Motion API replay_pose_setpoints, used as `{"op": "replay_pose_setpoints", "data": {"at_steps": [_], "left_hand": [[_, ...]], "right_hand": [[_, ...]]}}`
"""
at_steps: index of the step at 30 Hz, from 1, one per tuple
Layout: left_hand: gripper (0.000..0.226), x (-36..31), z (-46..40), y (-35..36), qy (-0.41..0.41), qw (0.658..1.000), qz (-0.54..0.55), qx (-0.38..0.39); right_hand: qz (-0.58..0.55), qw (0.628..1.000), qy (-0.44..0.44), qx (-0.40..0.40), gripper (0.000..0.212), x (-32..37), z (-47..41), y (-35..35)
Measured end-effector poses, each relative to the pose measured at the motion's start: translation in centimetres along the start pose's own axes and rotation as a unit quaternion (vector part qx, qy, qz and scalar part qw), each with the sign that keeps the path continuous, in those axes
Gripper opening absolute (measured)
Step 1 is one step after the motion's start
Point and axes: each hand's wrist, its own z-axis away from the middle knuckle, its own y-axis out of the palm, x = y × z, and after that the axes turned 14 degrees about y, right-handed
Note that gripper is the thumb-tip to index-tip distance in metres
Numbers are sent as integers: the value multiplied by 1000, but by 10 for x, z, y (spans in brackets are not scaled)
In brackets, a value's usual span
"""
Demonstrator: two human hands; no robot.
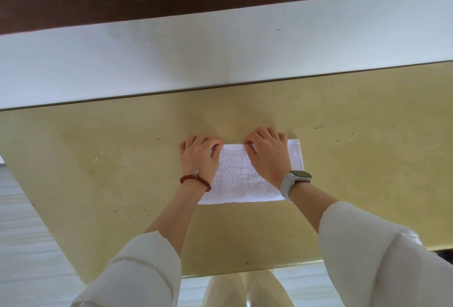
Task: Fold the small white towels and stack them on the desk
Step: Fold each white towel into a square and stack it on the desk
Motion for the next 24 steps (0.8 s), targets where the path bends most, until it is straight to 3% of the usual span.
{"op": "replay_pose_setpoints", "data": {"at_steps": [5, 8, 12, 16, 20, 24], "left_hand": [[15, -9, -10, -4, -59, 996, -12, 67], [16, -12, -12, -9, -72, 995, -23, 70], [18, -19, 10, -13, -5, 999, -26, 39], [32, -37, 56, -11, 59, 995, 51, 56], [35, -38, 83, -12, -11, 993, 85, 82], [28, -13, 68, -27, -69, 993, 41, 85]], "right_hand": [[26, 999, 9, 33, 11, 4, -6, -2], [6, 1000, -6, 18, 9, 1, -6, -8], [-9, 998, -57, -34, 18, -26, 3, -27], [20, 998, -57, -28, 31, -66, 15, -42], [5, 999, -30, 13, 25, -79, 32, -47], [-34, 993, -88, 68, 30, -72, 73, -42]]}}
